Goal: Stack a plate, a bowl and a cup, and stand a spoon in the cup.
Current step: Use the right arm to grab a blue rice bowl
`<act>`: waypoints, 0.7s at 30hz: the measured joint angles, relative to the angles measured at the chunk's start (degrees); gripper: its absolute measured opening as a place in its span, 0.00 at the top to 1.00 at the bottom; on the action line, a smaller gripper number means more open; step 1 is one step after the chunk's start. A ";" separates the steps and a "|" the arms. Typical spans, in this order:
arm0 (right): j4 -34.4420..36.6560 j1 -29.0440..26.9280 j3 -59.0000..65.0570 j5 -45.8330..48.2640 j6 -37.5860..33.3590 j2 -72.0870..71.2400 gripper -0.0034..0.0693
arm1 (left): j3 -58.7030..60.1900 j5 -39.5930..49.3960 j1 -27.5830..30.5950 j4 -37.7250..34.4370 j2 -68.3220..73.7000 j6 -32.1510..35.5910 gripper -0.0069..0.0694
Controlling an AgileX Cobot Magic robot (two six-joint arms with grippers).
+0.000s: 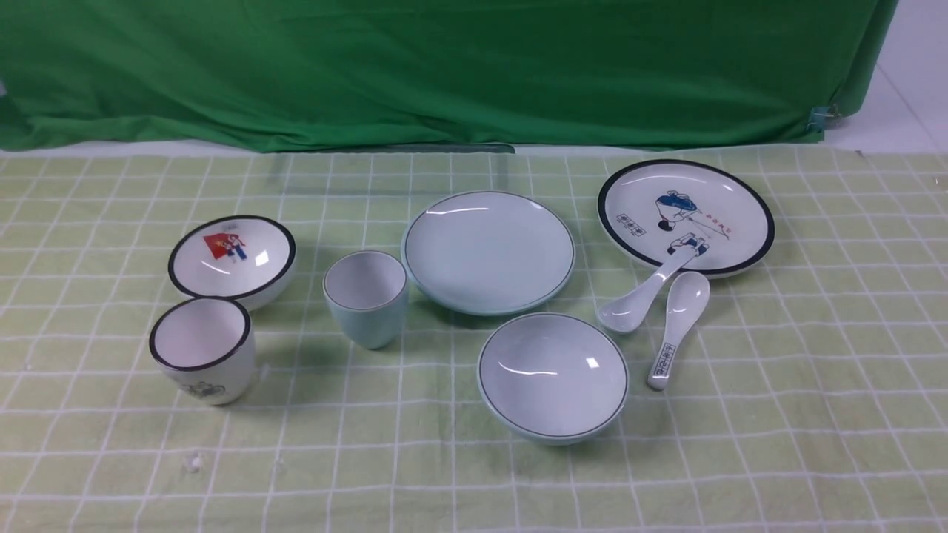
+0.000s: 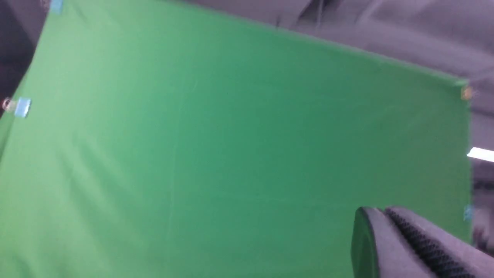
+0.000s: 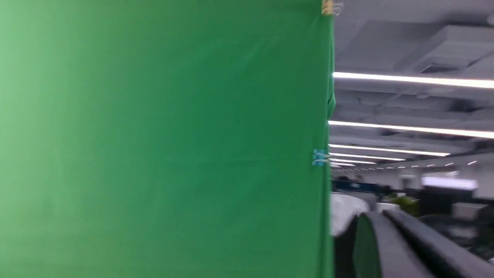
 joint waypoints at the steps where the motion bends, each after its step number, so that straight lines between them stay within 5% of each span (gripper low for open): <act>1: 0.00 0.00 -1.94 0.28 -1.60 4.30 0.93 | -3.71 2.58 0.00 0.15 4.09 1.12 0.95; 6: 0.00 0.10 -9.84 12.09 4.62 23.74 0.93 | -10.87 8.83 -1.05 0.01 20.39 2.80 0.95; 13: 1.89 8.08 -23.23 44.71 2.94 50.44 0.92 | -16.53 39.22 -8.22 -5.34 34.32 7.16 0.95; 17: 5.04 17.91 -31.93 50.35 0.40 64.40 0.70 | -16.88 53.71 -12.76 -12.08 41.61 16.81 0.95; 18: 5.04 17.91 -32.29 50.35 0.33 64.93 0.68 | -16.88 53.93 -12.76 -12.08 41.61 16.81 0.95; 21: 5.66 23.68 -37.16 50.30 0.51 73.96 0.42 | -16.88 55.01 -14.22 -15.23 44.11 22.16 0.95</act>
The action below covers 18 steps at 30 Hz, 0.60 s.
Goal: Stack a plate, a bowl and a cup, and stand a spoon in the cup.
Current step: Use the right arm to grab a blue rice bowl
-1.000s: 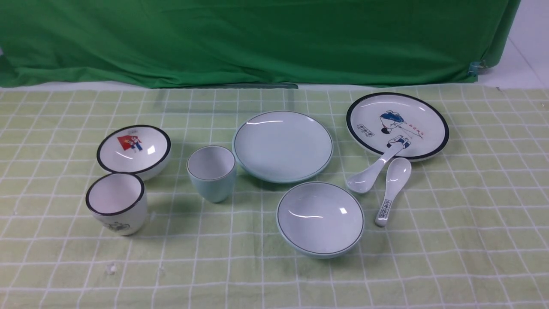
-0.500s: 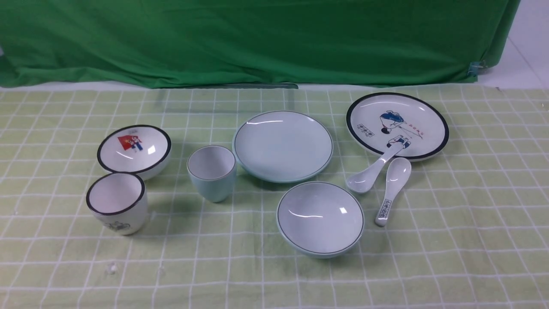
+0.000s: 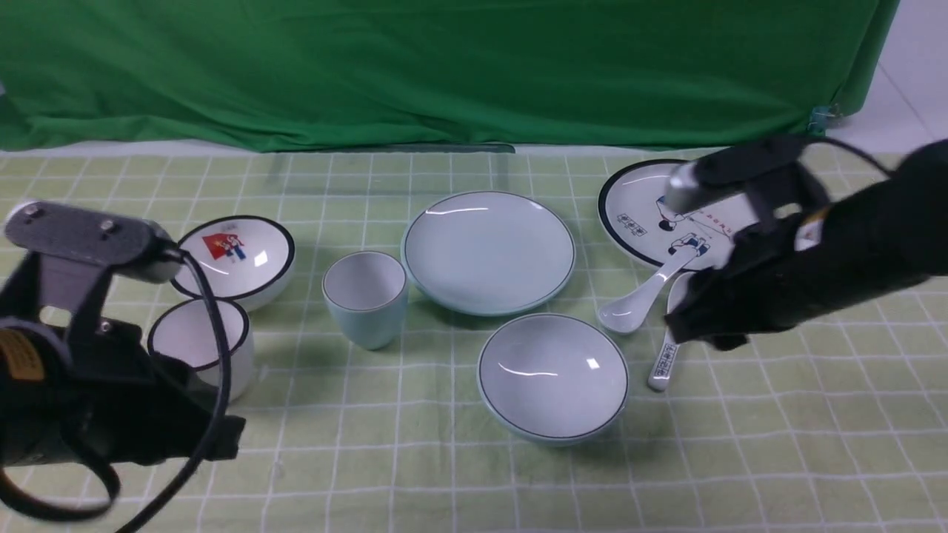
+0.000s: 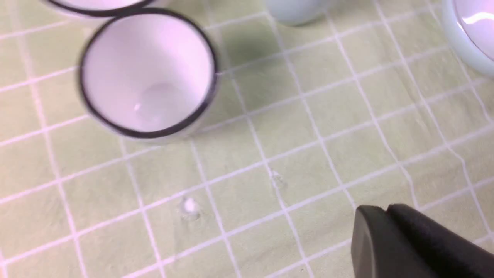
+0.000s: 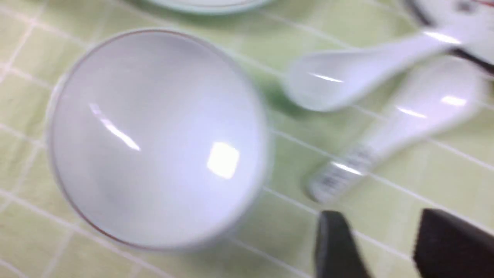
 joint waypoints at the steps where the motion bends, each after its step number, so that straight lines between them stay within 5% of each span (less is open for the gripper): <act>1: 0.18 1.23 -1.44 0.00 0.93 3.07 0.36 | 0.00 -0.64 -0.07 -0.76 0.44 1.19 0.95; 7: 0.12 2.47 -5.29 -2.67 4.58 14.89 0.35 | 0.00 -2.95 -0.07 -1.76 0.83 3.16 0.95; 10: 0.33 2.61 -6.40 -2.76 5.79 17.37 0.49 | 0.00 -3.30 -0.07 -2.43 0.83 3.24 0.95; 14: 0.85 3.04 -9.05 -0.74 4.68 17.59 0.82 | 0.00 -3.62 -0.07 -2.98 0.83 3.29 0.95; 18: 0.48 3.10 -15.36 6.95 1.91 16.50 0.86 | 0.00 -3.99 -0.07 -3.98 0.83 3.29 0.95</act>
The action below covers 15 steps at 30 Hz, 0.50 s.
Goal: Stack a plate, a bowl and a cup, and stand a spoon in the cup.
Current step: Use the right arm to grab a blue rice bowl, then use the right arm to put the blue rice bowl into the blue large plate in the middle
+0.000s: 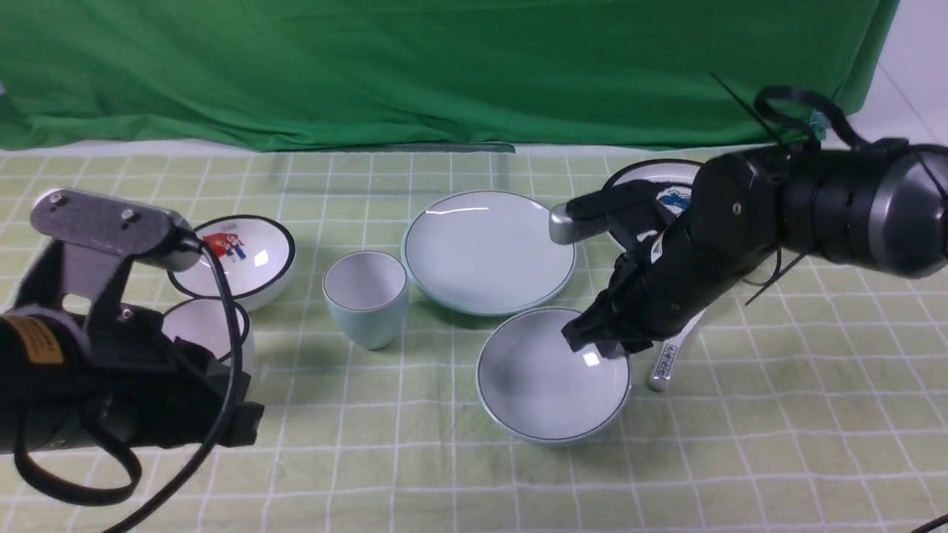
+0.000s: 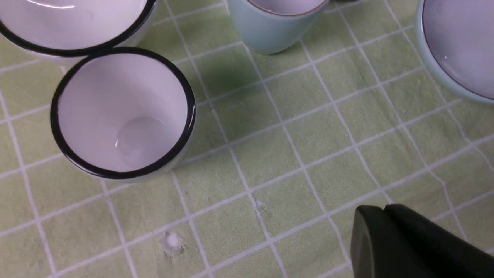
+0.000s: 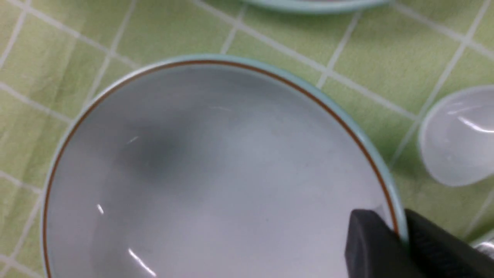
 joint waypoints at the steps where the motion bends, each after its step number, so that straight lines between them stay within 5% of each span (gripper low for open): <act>1: -0.13 0.00 -0.43 0.80 -0.15 -0.06 0.86 | 0.00 -0.07 0.00 -0.11 0.00 0.00 0.95; 15: -0.33 -0.54 -36.57 0.07 -2.36 21.79 0.85 | 0.00 -2.72 0.00 -4.47 0.27 0.00 0.95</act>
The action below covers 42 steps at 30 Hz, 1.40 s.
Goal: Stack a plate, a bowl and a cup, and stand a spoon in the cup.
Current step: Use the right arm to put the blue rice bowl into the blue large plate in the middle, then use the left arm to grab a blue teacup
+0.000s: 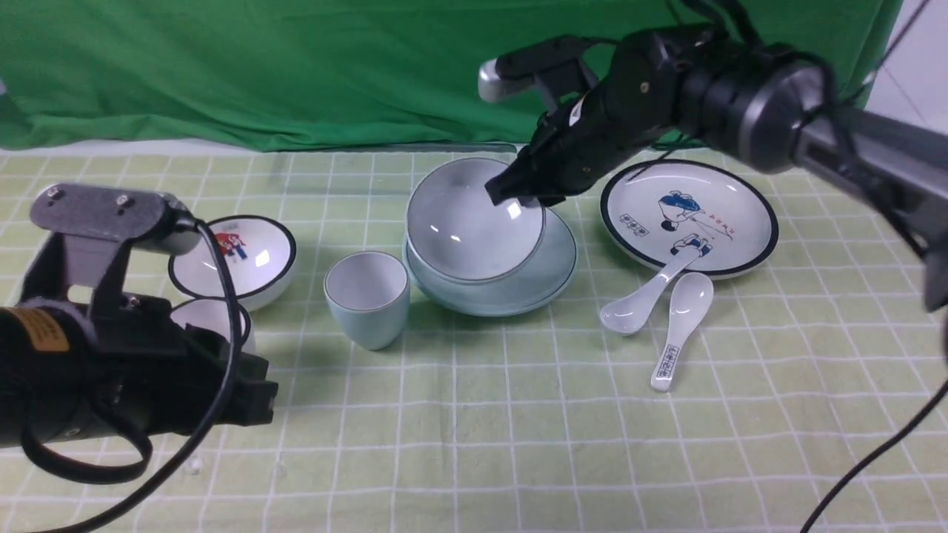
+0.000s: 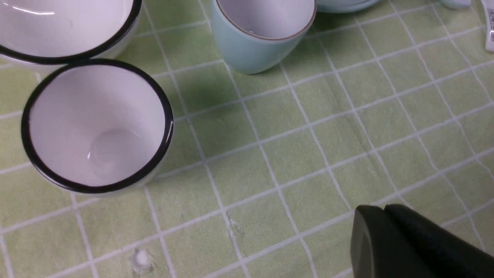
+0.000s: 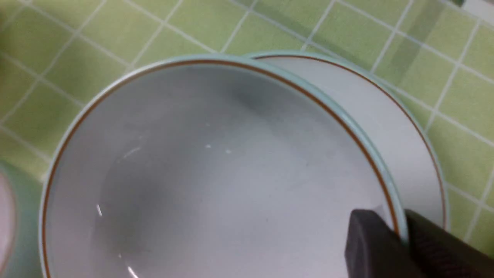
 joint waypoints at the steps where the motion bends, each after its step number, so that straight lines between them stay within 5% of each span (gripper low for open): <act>1: 0.00 -0.36 -2.29 1.54 0.00 2.14 0.85 | 0.00 -0.87 0.00 -0.07 0.25 0.00 0.95; 6: -0.16 -1.80 -8.99 6.98 0.14 6.78 0.78 | -1.31 -6.95 0.00 -2.17 4.36 0.00 0.95; 10: -0.28 -2.27 -9.90 8.51 -0.05 6.70 0.63 | -5.37 -8.98 0.00 -2.40 10.97 0.00 0.92; 14: -0.91 -2.26 -10.04 11.88 -0.10 6.28 0.37 | -14.63 -8.10 0.00 0.19 22.15 -0.52 0.74; 18: -4.12 -2.26 -10.04 17.92 -0.31 4.10 0.30 | -22.61 -5.10 0.00 6.07 30.78 -2.65 0.50; 23: -11.11 -2.31 -10.04 25.57 -0.73 0.08 0.31 | -30.32 -2.83 0.34 9.39 41.35 -5.06 0.39; 27: -12.00 -2.67 -10.04 29.50 -1.22 -2.10 0.32 | -33.98 -2.53 0.90 12.84 46.76 -6.79 0.45; 35: -13.00 -3.46 -10.04 30.79 -1.16 -5.79 0.33 | -37.64 -0.25 1.72 16.91 51.97 -7.06 0.92; 42: -13.07 -3.51 -10.04 30.86 -1.16 -7.92 0.33 | -37.81 1.16 1.72 12.98 50.68 -6.98 0.95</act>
